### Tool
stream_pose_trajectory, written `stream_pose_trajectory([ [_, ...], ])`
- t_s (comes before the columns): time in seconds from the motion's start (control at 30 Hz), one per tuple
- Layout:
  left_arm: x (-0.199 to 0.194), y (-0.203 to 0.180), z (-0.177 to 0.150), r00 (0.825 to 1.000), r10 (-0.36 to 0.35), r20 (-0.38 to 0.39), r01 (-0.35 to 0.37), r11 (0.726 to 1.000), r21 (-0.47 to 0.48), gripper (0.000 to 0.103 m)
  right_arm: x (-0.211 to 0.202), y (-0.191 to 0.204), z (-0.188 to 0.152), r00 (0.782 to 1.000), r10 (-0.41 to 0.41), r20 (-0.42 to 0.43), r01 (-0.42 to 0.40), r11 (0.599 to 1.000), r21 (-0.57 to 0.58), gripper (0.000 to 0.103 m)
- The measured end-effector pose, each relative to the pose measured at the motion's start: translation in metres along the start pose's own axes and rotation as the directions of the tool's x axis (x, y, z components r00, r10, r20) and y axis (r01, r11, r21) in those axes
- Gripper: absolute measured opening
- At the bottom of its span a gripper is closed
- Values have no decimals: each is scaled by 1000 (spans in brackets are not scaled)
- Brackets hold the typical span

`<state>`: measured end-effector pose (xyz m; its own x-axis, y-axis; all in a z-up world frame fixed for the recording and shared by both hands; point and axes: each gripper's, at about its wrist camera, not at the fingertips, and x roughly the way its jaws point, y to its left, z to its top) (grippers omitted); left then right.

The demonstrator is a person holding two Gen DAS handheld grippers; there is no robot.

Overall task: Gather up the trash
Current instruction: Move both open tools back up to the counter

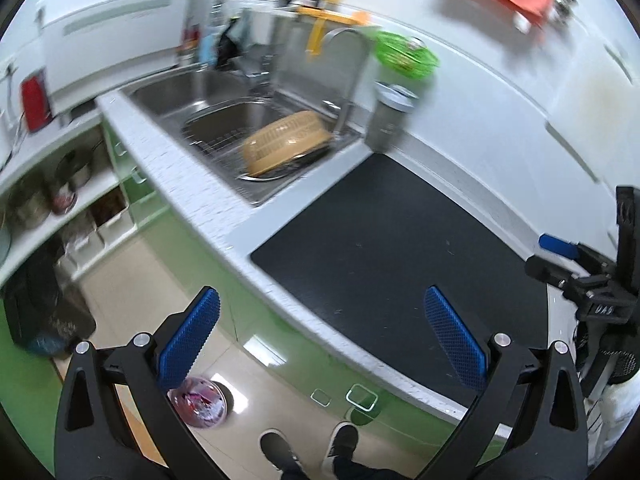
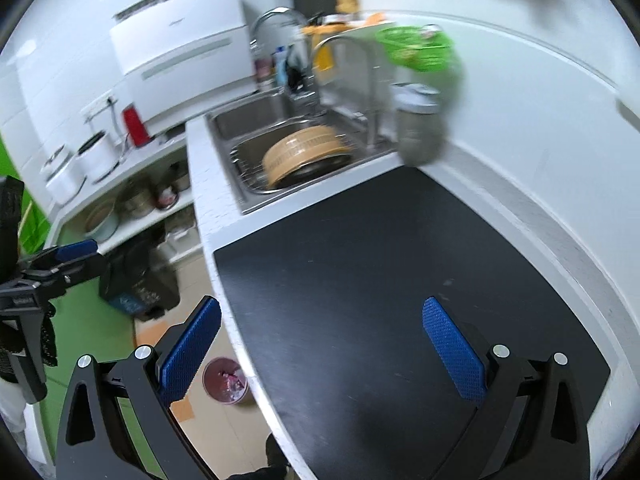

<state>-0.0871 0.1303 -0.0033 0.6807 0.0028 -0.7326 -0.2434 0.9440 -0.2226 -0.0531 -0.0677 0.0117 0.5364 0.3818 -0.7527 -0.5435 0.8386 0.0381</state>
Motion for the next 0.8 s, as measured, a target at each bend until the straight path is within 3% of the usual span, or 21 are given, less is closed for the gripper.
stream_pose_trajectory([
  [0.33,17,-82,12,999,-17,-41,25,979,204,100,-36,-49,-9,1000,-18,25,16,997,70,97],
  [0.8,32,-132,24,997,-6,-78,26,967,254,100,-41,-72,-6,1000,-29,7,28,998,60,97],
])
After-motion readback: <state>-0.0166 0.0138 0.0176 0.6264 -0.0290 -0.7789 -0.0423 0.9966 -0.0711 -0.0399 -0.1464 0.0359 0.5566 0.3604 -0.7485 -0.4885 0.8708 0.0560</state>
